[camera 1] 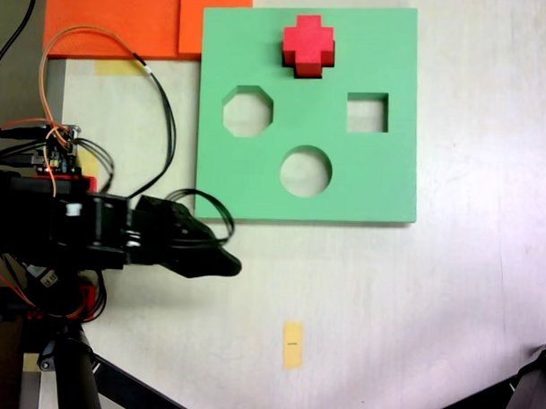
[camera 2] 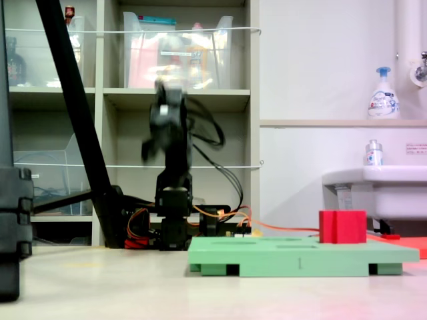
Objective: Put the cross columnar block into the corresponding hole
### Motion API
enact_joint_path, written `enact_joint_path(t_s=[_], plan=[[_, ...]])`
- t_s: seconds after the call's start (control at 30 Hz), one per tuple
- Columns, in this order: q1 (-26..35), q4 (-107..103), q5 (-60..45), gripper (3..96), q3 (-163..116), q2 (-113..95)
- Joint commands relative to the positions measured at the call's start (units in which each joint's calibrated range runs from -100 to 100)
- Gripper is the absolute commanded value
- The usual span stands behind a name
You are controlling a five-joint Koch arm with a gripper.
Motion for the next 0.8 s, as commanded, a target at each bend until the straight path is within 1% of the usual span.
enact_joint_path(t_s=[0.03, 0.1, 0.17, 0.3, 0.33, 0.4, 0.47, 0.57, 0.8], plan=[[-0.9, 25.6, -1.0, 53.8, -13.4, -1.0], [-0.9, 42.1, -4.4, 53.6, -27.4, -1.0], [-0.8, 57.2, -5.4, 53.2, -38.7, -1.0], [-0.4, 95.4, -10.3, 49.3, -65.6, -1.0], [0.0, 98.3, -10.8, 49.3, -66.0, -1.0], [1.2, 97.5, -10.9, 49.5, -66.0, -1.0], [2.1, 86.3, -10.9, 49.9, -66.0, -1.0], [3.4, 76.5, -10.8, 49.8, -66.0, -1.0], [3.6, 77.1, -10.7, 49.4, -66.0, -1.0]])
